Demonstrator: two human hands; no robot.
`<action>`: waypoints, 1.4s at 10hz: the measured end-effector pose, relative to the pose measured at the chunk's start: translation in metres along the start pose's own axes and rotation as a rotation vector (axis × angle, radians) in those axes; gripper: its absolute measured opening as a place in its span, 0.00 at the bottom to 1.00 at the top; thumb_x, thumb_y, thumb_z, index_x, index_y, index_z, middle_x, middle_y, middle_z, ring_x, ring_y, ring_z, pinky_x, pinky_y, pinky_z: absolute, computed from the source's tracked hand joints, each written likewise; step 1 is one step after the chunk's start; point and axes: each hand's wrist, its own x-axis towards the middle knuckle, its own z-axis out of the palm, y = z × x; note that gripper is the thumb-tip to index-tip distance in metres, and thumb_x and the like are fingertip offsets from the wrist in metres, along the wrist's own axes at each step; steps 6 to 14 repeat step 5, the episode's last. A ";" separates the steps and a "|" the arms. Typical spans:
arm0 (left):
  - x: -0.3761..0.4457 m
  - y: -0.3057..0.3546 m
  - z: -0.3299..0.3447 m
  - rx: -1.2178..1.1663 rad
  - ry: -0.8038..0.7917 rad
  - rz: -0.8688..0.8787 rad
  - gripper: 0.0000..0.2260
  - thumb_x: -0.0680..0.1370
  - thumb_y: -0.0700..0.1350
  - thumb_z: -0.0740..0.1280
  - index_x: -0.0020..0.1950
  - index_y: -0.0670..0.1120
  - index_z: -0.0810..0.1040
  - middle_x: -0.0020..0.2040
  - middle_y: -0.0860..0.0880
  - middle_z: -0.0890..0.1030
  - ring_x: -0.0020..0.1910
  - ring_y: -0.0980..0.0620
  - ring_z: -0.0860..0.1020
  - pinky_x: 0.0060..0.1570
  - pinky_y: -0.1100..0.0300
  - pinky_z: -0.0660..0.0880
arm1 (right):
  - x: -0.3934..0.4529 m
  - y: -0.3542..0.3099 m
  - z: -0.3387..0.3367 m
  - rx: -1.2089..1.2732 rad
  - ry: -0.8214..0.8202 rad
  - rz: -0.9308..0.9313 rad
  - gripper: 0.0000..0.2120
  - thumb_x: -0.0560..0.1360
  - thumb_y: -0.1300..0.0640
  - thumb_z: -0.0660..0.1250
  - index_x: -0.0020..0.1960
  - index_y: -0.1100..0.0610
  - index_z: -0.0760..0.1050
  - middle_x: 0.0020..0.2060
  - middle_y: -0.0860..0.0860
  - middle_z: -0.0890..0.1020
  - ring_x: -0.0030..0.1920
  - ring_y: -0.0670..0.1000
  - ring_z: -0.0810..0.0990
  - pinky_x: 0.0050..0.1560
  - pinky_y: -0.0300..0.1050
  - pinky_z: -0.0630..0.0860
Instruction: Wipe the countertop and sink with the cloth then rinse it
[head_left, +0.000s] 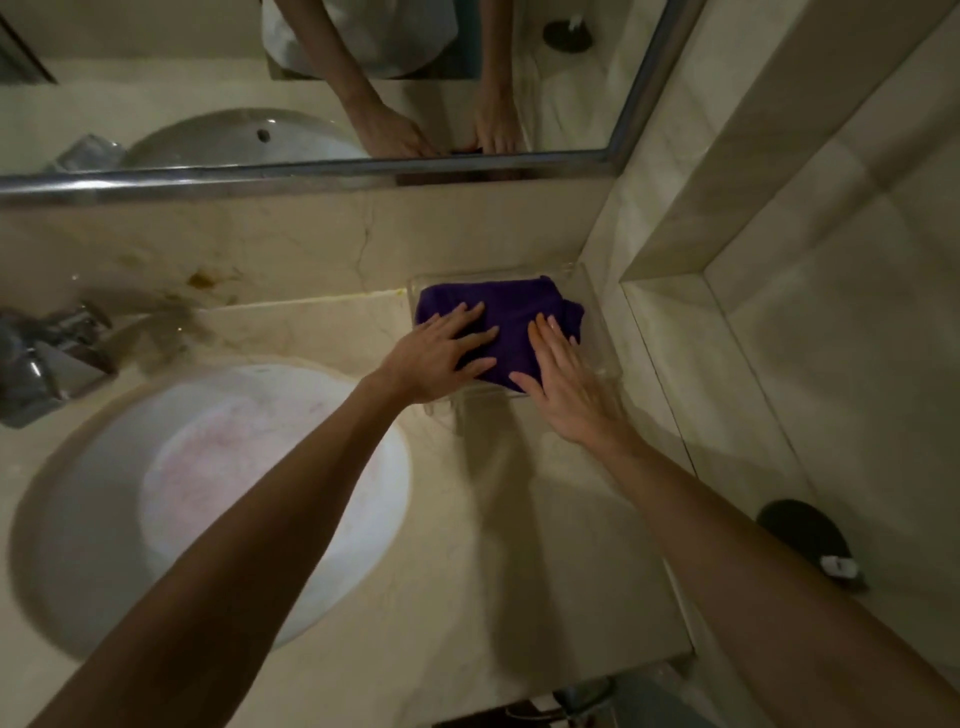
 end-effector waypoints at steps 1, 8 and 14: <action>0.012 -0.001 0.007 0.030 0.004 -0.028 0.28 0.83 0.62 0.53 0.82 0.55 0.57 0.84 0.48 0.50 0.83 0.48 0.48 0.79 0.47 0.48 | 0.018 0.017 -0.009 -0.057 -0.062 -0.024 0.38 0.79 0.37 0.48 0.81 0.59 0.49 0.81 0.54 0.50 0.81 0.50 0.45 0.80 0.53 0.46; -0.037 0.015 -0.012 0.038 0.073 -0.126 0.26 0.84 0.58 0.57 0.81 0.53 0.60 0.84 0.48 0.53 0.81 0.45 0.58 0.76 0.45 0.60 | 0.009 -0.018 -0.008 -0.009 0.066 0.052 0.27 0.82 0.47 0.61 0.76 0.61 0.64 0.77 0.58 0.64 0.78 0.58 0.59 0.77 0.58 0.56; -0.037 0.015 -0.012 0.038 0.073 -0.126 0.26 0.84 0.58 0.57 0.81 0.53 0.60 0.84 0.48 0.53 0.81 0.45 0.58 0.76 0.45 0.60 | 0.009 -0.018 -0.008 -0.009 0.066 0.052 0.27 0.82 0.47 0.61 0.76 0.61 0.64 0.77 0.58 0.64 0.78 0.58 0.59 0.77 0.58 0.56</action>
